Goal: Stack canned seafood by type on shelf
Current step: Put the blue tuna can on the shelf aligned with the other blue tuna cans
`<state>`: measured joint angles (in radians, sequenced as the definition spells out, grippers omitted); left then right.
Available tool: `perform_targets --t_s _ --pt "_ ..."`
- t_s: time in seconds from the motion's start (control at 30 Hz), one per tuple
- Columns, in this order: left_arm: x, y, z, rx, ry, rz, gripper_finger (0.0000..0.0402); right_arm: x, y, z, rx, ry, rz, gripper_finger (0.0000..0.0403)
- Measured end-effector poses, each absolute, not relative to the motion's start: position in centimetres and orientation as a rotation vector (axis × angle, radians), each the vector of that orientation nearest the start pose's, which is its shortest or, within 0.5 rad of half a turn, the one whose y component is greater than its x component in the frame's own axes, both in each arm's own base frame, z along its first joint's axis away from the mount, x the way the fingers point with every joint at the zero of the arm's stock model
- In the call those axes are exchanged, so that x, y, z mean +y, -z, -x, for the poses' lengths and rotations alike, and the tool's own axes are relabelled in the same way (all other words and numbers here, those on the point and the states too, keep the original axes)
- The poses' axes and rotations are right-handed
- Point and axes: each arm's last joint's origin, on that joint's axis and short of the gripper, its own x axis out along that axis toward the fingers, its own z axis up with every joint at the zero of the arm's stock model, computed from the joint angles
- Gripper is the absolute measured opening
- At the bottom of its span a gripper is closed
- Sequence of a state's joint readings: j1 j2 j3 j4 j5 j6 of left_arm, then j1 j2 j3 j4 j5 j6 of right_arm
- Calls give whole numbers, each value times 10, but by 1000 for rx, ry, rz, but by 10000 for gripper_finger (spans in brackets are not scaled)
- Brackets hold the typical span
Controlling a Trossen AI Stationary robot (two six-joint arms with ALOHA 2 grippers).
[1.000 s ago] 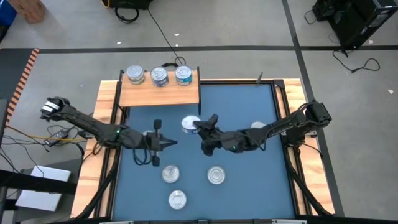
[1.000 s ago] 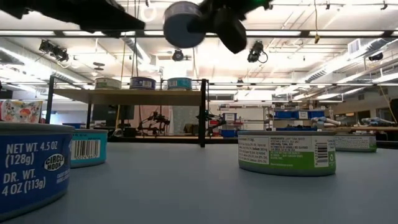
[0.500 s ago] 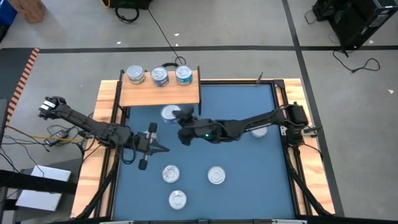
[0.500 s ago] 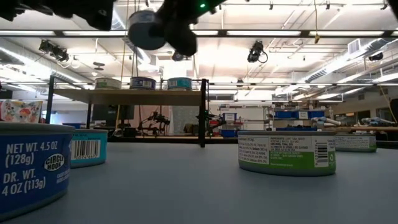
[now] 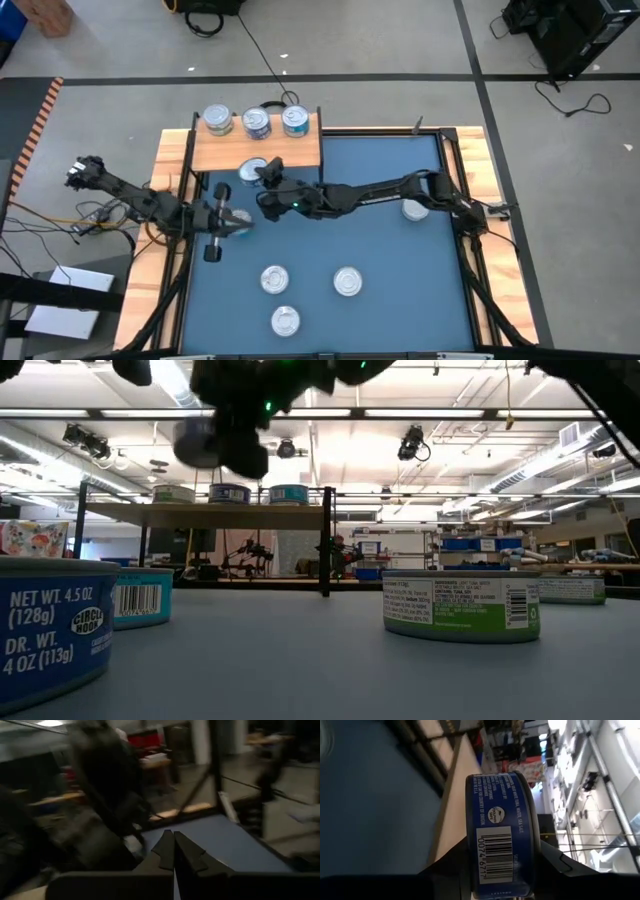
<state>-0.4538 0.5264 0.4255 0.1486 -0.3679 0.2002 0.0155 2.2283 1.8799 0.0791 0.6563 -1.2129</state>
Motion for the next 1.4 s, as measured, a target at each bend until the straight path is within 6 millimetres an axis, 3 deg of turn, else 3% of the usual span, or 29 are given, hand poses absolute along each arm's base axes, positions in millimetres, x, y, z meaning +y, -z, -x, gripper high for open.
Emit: perform_targets --t_s 0.17,0.47,1.3,1.4 --pt "-40 -279 -115 -58 -81 -173 2 -28 -245 -527 663 425 1249 144" --pt "-26 -278 -103 -12 -372 -188 2 -56 -244 -525 669 454 1175 144" --pt "-26 -275 -103 24 -375 -218 2 -91 -241 -521 626 424 1031 144" --pt "-26 -275 -103 25 -370 -218 2 -95 -242 -521 617 437 1000 162"
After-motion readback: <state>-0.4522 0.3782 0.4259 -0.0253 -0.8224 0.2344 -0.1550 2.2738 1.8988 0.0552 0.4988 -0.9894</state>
